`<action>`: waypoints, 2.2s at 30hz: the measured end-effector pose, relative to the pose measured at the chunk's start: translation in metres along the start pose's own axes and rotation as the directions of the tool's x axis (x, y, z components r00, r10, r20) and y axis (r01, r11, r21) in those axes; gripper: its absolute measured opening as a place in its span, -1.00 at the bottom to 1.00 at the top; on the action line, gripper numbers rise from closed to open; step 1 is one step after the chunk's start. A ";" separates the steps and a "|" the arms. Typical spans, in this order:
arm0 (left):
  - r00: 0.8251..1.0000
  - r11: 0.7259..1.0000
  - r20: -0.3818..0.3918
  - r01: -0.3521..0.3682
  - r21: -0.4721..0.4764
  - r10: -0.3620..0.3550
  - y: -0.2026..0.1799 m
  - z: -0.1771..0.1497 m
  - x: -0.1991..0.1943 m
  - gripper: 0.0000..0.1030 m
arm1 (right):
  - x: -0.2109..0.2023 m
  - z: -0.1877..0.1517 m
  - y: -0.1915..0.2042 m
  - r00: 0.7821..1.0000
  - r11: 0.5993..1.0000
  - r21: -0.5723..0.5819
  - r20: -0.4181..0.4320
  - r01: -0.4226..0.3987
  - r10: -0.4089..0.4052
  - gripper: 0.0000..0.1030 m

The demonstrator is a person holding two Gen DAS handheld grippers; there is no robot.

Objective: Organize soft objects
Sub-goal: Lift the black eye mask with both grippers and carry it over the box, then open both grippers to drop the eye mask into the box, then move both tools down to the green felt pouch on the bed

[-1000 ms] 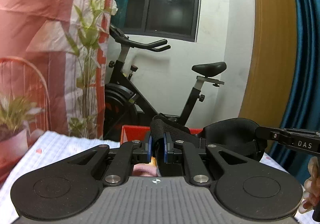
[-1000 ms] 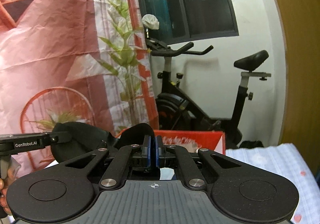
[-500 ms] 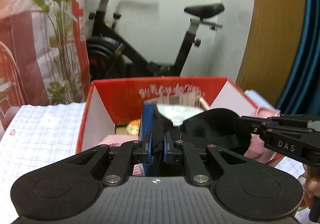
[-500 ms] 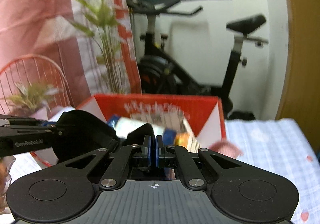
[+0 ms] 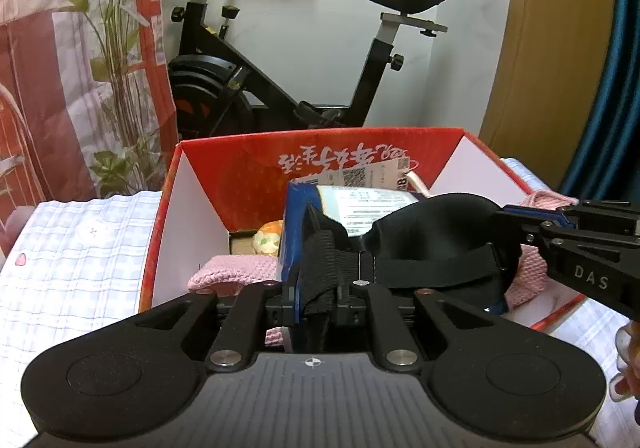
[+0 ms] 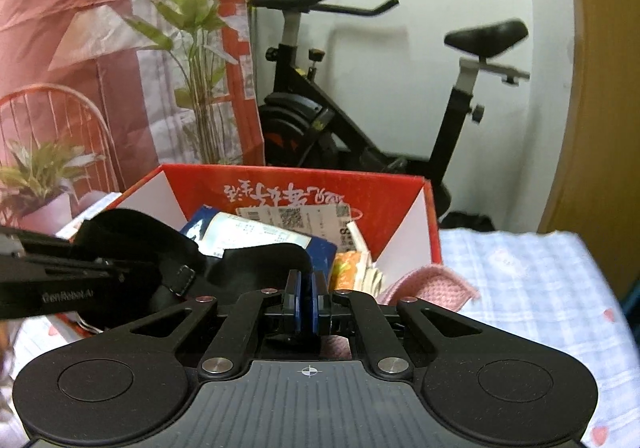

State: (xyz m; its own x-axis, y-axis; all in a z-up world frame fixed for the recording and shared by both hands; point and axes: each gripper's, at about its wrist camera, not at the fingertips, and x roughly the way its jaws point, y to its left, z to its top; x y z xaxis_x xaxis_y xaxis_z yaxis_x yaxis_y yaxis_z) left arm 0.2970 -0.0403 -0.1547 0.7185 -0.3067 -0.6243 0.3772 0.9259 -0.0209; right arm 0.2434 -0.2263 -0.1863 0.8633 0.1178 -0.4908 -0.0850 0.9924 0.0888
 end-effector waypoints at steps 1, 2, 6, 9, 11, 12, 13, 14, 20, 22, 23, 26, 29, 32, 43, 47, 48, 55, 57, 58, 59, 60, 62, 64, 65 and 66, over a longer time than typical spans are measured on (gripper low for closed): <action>1.000 1.000 -0.002 0.014 -0.005 -0.014 0.000 0.002 -0.002 -0.71 | -0.003 0.001 0.002 1.000 1.000 -0.012 0.007 0.011 -0.011 -0.80; 1.000 1.000 -0.001 0.021 -0.004 -0.021 -0.001 0.003 -0.005 -0.65 | -0.006 0.002 0.003 1.000 1.000 -0.018 0.016 0.017 -0.017 -0.76; 0.998 0.999 0.055 0.004 0.033 -0.006 -0.007 0.004 -0.026 0.26 | -0.021 0.005 0.005 0.998 0.999 -0.042 0.056 0.013 -0.011 -0.43; 0.997 0.999 0.075 0.021 0.029 -0.023 -0.010 0.004 -0.043 0.46 | -0.033 0.006 0.003 0.997 0.999 -0.051 0.072 0.017 -0.014 0.04; 0.996 0.999 0.086 0.026 0.029 -0.029 -0.011 0.002 -0.054 0.76 | -0.042 0.006 0.002 0.996 0.999 -0.052 0.093 0.012 -0.007 0.24; 0.995 0.999 0.096 0.020 0.031 -0.022 -0.012 0.001 -0.060 0.94 | -0.047 0.006 0.002 0.995 0.998 -0.053 0.102 0.015 -0.009 0.35; 0.994 0.999 0.104 0.008 0.038 -0.012 -0.013 -0.001 -0.065 1.00 | -0.052 0.006 0.001 0.994 0.998 -0.056 0.110 0.023 -0.017 0.51; 0.994 0.999 0.111 -0.006 0.046 0.001 -0.015 -0.002 -0.070 1.00 | -0.056 0.005 0.001 0.993 0.998 -0.059 0.116 0.029 -0.022 0.61; 0.992 1.000 0.120 -0.027 0.008 0.026 -0.012 -0.011 -0.095 1.00 | -0.085 -0.002 -0.001 0.988 0.999 -0.030 0.147 0.045 -0.040 0.99; 0.991 1.000 0.132 -0.030 -0.009 0.031 -0.011 -0.014 -0.104 1.00 | -0.097 -0.006 -0.002 0.986 0.999 -0.003 0.161 0.034 -0.033 0.99; 0.990 0.999 0.138 -0.033 -0.011 0.035 -0.011 -0.016 -0.109 1.00 | -0.102 -0.008 -0.002 0.986 1.000 0.002 0.167 0.027 -0.027 0.99; 0.987 0.999 0.154 -0.043 -0.004 0.043 -0.015 -0.026 -0.123 1.00 | -0.117 -0.014 0.002 0.983 0.999 -0.005 0.180 0.032 -0.031 0.99; 0.986 0.999 0.160 -0.042 0.004 0.041 -0.020 -0.038 -0.131 1.00 | -0.129 -0.022 0.004 0.983 1.000 -0.011 0.183 0.021 -0.018 0.99; 0.986 0.999 0.165 -0.035 -0.005 0.036 -0.021 -0.052 -0.140 1.00 | -0.139 -0.034 0.005 0.984 1.000 -0.006 0.178 -0.012 0.013 0.99; 0.988 0.999 0.151 -0.023 -0.050 0.030 -0.027 -0.104 -0.153 1.00 | -0.164 -0.084 0.022 0.988 0.997 -0.036 0.137 -0.065 0.070 0.99; 0.992 0.997 0.124 -0.019 -0.069 0.027 -0.027 -0.122 -0.150 1.00 | -0.169 -0.108 0.033 0.991 0.996 -0.066 0.117 -0.065 0.072 0.99; 0.993 0.997 0.116 -0.021 -0.072 0.029 -0.028 -0.127 -0.149 1.00 | -0.170 -0.114 0.035 0.991 0.995 -0.073 0.109 -0.066 0.073 0.99; 0.996 0.993 0.075 -0.031 -0.116 0.040 -0.024 -0.157 -0.147 1.00 | -0.174 -0.146 0.047 0.994 0.993 -0.096 0.072 -0.073 0.080 0.99; 0.997 0.990 0.064 -0.027 -0.141 0.037 -0.023 -0.164 -0.145 1.00 | -0.173 -0.153 0.049 0.996 0.993 -0.105 0.063 -0.052 0.059 0.99; 0.998 0.988 0.058 -0.024 -0.151 0.033 -0.022 -0.168 -0.144 1.00 | -0.173 -0.158 0.049 0.997 0.994 -0.101 0.067 -0.031 0.037 0.99; 0.998 0.988 0.051 -0.022 -0.155 0.030 -0.021 -0.171 -0.143 1.00 | -0.172 -0.160 0.048 0.997 0.995 -0.095 0.066 -0.027 0.034 0.99; 0.999 0.988 0.043 -0.023 -0.155 0.030 -0.022 -0.173 -0.141 0.99 | -0.171 -0.163 0.047 0.998 0.995 -0.088 0.058 -0.035 0.040 0.99; 0.999 0.988 0.031 -0.031 -0.154 0.036 -0.023 -0.178 -0.138 0.99 | -0.168 -0.170 0.046 0.999 0.996 -0.084 0.027 -0.028 0.030 0.99; 0.999 0.987 0.021 -0.029 -0.158 0.033 -0.024 -0.183 -0.136 0.99 | -0.163 -0.175 0.041 1.000 0.997 -0.079 -0.001 -0.006 0.006 0.98; 0.999 0.987 0.014 -0.027 -0.161 0.030 -0.023 -0.184 -0.134 0.99 | -0.161 -0.178 0.038 1.000 0.998 -0.068 -0.009 -0.002 0.002 0.96; 1.000 0.986 0.007 -0.027 -0.163 0.028 -0.023 -0.185 -0.133 0.99 | -0.160 -0.180 0.034 1.000 0.999 -0.050 -0.016 -0.004 0.003 0.89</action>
State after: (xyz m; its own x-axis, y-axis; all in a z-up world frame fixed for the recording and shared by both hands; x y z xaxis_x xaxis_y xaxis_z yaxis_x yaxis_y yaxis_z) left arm 0.0850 0.0199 -0.2156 0.7326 -0.2821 -0.6194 0.2573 0.9573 -0.1317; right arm 0.0127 -0.2051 -0.2611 0.8548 0.1214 -0.5046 -0.1130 0.9925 0.0472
